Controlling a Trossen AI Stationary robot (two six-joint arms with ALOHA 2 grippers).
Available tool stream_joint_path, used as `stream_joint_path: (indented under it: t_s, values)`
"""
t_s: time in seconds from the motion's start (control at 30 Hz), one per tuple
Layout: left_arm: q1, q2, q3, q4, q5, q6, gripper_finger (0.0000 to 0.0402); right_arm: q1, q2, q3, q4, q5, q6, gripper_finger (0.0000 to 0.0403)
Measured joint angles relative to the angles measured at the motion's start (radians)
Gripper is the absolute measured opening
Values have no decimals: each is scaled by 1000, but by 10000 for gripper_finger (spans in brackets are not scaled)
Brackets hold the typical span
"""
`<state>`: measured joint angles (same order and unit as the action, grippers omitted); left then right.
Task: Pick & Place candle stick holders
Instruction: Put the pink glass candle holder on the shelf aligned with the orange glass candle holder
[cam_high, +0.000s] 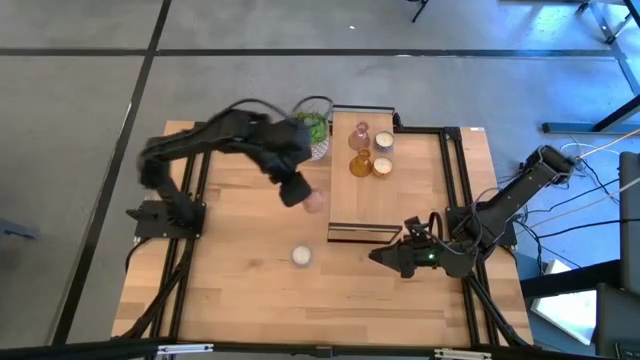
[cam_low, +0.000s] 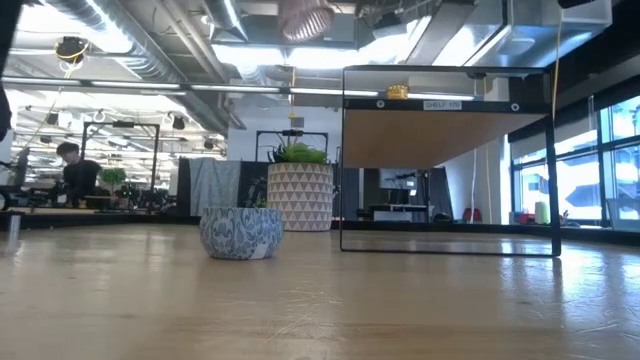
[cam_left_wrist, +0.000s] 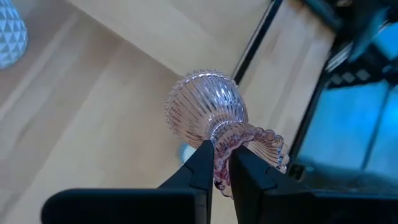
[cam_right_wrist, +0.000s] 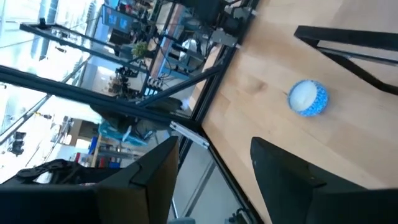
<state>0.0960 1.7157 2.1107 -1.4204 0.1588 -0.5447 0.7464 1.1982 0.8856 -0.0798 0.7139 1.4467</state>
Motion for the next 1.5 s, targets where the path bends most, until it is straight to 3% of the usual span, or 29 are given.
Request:
stream_joint_path:
  t_s: [0.17, 0.27, 0.47, 0.7, 0.83, 1.07, 1.5]
  values:
    - [32, 220, 248, -134, 55, 113, 26, 1, -37, 0, -111, -88, 4, 204]
    - [62, 245, 198, -54, 136, 113, 26, 2, -54, 26, -246, -149, -13, 201]
    - [92, 295, 234, 35, 99, 70, 26, 10, -45, 240, -751, -152, -109, 178]
    - [147, 316, 236, 140, 75, -59, 26, -27, -50, 381, -1221, -130, -9, 150]
    - [156, 350, 236, 154, 81, -106, 26, -60, -55, 385, -1290, -123, 0, 147]
    - [129, 408, 236, 190, 103, -150, 26, -111, -62, 385, -1309, -86, -135, 147]
    - [129, 409, 245, 158, 72, -162, 26, -142, -99, 385, -1338, -46, -205, 147]
